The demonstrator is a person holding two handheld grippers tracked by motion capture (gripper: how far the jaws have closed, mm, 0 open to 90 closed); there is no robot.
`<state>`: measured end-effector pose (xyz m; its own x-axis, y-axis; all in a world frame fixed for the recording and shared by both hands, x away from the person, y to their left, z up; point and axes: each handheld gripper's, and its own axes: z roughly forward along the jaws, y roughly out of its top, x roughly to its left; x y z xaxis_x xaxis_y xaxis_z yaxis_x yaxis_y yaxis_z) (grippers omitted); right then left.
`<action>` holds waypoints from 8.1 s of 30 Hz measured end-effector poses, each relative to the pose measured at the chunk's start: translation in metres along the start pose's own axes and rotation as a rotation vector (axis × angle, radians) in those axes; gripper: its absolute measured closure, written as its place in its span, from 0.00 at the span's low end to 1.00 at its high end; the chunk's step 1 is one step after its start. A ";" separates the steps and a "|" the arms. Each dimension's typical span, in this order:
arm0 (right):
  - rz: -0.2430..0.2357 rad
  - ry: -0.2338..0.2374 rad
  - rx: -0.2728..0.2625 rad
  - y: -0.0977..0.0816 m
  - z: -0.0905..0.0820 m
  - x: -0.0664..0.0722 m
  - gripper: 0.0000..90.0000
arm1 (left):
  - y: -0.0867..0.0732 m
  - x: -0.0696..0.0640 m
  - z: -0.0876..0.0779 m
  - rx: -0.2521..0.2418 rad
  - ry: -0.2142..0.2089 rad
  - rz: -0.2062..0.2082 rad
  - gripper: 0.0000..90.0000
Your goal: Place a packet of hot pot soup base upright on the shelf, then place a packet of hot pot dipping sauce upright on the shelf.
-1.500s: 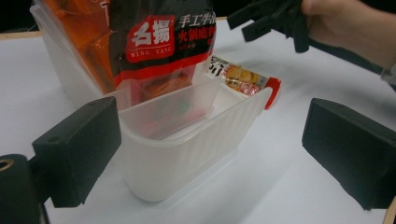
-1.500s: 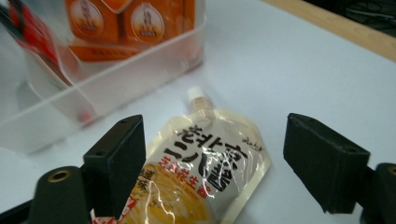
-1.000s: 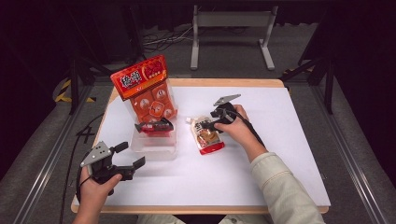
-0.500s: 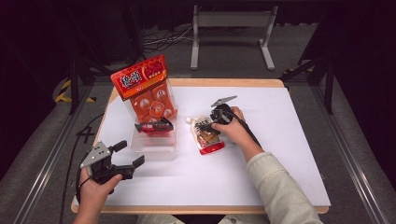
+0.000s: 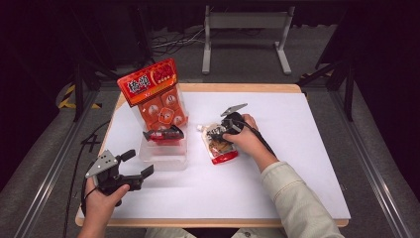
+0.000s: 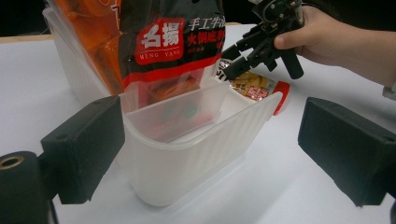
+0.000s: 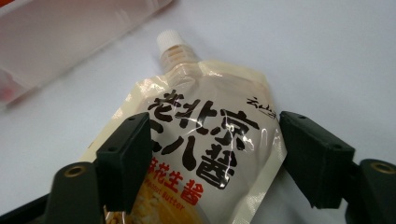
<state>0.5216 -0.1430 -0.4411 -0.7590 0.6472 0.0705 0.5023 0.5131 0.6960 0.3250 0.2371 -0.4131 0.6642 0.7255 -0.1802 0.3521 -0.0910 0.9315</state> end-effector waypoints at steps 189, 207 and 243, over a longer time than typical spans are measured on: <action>-0.146 0.036 -0.500 -0.067 -0.158 0.068 0.39 | 0.125 -0.020 0.017 0.149 -0.334 0.286 1.00; -0.132 0.054 -0.504 -0.068 -0.159 0.064 0.38 | 0.124 0.003 0.010 0.197 -0.203 0.323 1.00; -0.127 0.080 -0.474 -0.070 -0.152 0.064 0.38 | 0.075 0.031 0.032 0.224 -0.219 0.195 1.00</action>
<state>0.3754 -0.2232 -0.3767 -0.8407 0.5415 0.0055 0.1739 0.2603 0.9497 0.3928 0.2312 -0.3588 0.8500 0.5185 -0.0925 0.3249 -0.3779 0.8670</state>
